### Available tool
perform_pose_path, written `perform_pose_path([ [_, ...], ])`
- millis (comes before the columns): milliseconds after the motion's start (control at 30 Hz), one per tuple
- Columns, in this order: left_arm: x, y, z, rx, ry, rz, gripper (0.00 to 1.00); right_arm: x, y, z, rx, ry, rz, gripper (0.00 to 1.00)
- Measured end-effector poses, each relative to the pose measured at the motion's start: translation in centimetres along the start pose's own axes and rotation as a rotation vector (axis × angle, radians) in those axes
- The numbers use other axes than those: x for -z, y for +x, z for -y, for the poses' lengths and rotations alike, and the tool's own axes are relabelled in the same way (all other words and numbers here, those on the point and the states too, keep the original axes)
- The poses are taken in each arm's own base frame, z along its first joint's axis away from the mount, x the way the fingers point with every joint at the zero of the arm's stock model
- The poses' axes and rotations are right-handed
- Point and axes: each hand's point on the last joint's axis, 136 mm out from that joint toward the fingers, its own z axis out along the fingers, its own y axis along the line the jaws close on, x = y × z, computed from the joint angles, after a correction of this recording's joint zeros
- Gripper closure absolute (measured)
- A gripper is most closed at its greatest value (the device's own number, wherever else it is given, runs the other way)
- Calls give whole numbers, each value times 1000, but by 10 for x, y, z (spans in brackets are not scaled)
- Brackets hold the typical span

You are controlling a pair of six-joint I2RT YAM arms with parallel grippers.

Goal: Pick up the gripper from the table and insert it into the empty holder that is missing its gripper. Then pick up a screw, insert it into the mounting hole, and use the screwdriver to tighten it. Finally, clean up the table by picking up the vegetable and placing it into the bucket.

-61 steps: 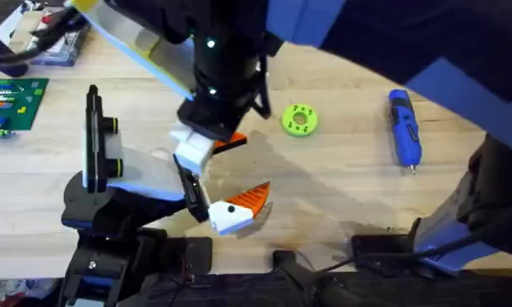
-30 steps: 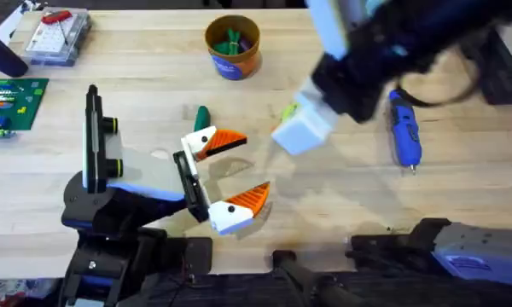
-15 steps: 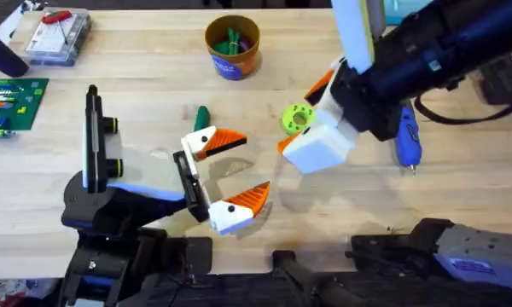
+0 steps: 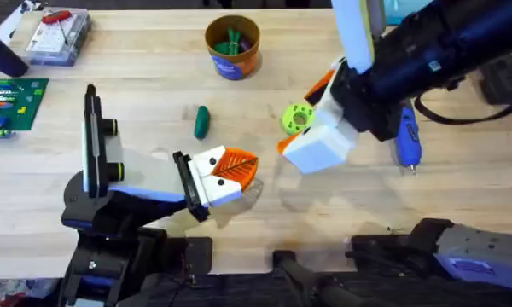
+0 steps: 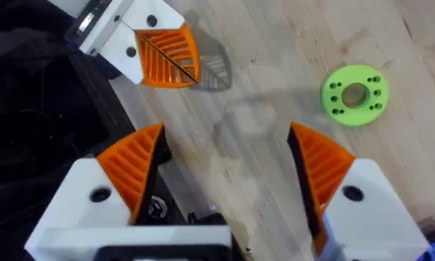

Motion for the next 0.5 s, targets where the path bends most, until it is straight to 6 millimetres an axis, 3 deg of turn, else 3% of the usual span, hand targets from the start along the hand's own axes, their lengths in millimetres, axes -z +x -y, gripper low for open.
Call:
perform_pose_path([
  [167,0,0,0,-10,2,0,996,2,1,11,-46,25,2,5],
  [300,0,0,0,-12,2,0,996,12,12,40,-166,118,-3,6],
  [500,0,0,0,-12,2,0,996,44,40,80,-350,258,15,5],
])
